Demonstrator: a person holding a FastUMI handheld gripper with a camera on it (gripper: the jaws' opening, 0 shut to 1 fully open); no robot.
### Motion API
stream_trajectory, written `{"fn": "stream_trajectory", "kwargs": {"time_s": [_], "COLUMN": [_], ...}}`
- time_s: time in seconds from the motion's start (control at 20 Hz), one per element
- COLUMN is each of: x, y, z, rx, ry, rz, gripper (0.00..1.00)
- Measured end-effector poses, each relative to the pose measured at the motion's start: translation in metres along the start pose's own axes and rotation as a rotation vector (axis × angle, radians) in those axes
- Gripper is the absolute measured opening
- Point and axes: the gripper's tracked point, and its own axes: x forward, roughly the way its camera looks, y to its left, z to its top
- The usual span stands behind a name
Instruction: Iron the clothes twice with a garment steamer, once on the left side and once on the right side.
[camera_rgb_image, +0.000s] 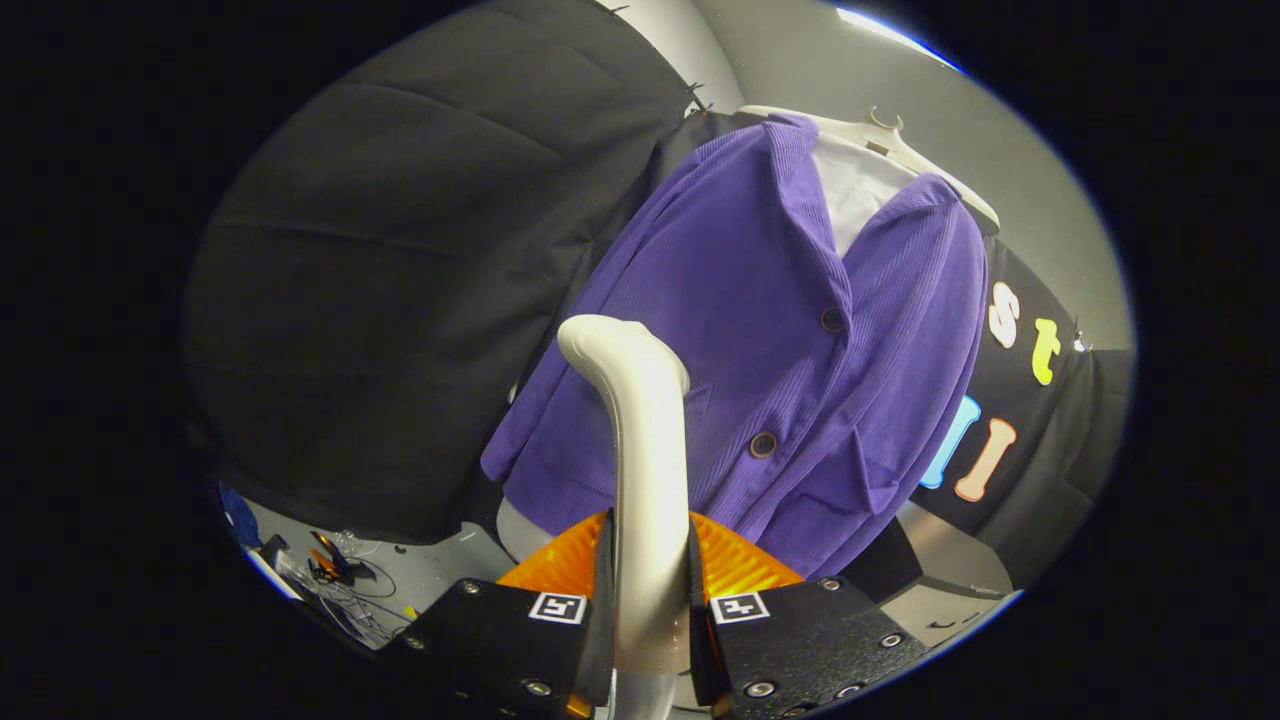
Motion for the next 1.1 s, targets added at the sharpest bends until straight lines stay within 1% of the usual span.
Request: {"fn": "stream_trajectory", "kwargs": {"time_s": [0.15,0.3,0.5,0.65,0.85,1.0,1.1], "x": [-0.003,-0.004,-0.021,-0.044,-0.093,-0.133,-0.152], "y": [0.006,0.018,0.011,-0.009,-0.047,-0.087,-0.114], "z": [-0.015,-0.042,-0.063,-0.081,-0.09,-0.1,-0.098], "rx": [-0.025,0.009,0.048,0.125,0.238,0.308,0.37], "ry": [0.026,0.11,0.164,0.211,0.232,0.234,0.229], "rz": [0.012,0.045,0.06,0.065,0.043,-0.007,-0.04], "gripper": [0.31,0.31,0.31,0.31,0.31,0.31,0.31]}}
